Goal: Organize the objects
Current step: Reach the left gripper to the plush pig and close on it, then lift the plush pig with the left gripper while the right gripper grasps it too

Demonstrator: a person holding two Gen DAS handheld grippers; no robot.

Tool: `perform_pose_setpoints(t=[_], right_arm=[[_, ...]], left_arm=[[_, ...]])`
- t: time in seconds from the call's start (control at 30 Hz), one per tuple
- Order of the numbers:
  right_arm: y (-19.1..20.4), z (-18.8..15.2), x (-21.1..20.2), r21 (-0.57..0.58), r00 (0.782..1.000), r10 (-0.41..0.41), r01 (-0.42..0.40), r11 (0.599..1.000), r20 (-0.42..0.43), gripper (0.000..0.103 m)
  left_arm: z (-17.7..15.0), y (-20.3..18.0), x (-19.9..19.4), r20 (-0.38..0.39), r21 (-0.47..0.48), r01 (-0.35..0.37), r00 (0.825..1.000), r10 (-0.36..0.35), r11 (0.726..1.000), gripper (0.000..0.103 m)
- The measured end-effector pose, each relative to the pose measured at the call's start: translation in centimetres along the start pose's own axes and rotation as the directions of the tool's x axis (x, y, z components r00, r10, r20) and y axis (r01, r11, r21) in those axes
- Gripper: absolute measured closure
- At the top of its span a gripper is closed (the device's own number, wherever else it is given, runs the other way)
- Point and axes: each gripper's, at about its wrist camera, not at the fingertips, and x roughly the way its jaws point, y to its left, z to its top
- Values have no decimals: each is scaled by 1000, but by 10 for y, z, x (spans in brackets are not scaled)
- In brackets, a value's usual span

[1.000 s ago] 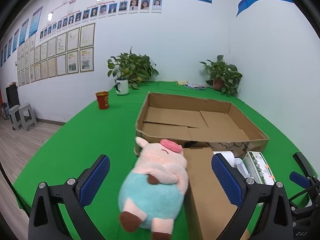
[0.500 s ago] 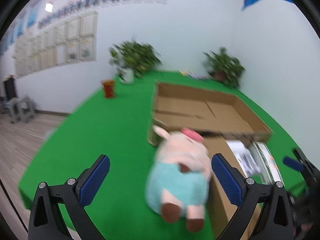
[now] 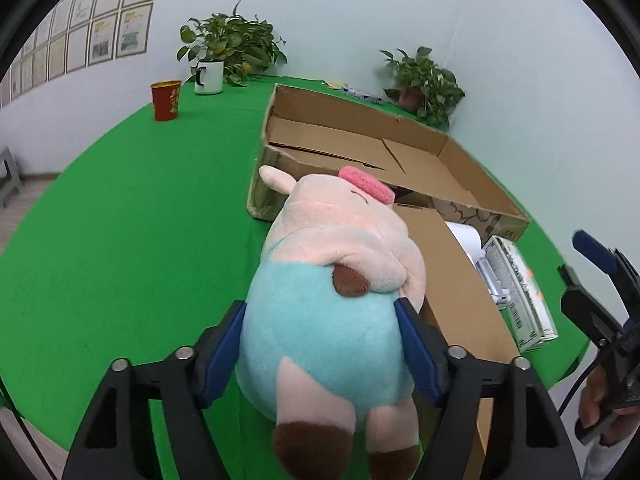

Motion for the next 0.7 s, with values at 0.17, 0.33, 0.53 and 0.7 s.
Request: perform_pose_setpoints(t=[0.17,0.33,0.53,0.7], right_arm=[[28,29,7,0,978,200,-200,980,56,1],[57,55,37,78,915,403,-404,912,23,1],[98,61,73,148,849,514,-497,855,-119,1],[105,50,86,187,848,467,-431,883,-252,1]], left_arm=[[-10,25,-17,19,-104,53,999,-51,993,42],[-35,44,-49,49,-155,83,996,-76,984,45],[-61,60,-73,95,-223,104,992,-85,969,48],[-64,64,-77,116,-226,108,990,-83,968,48]])
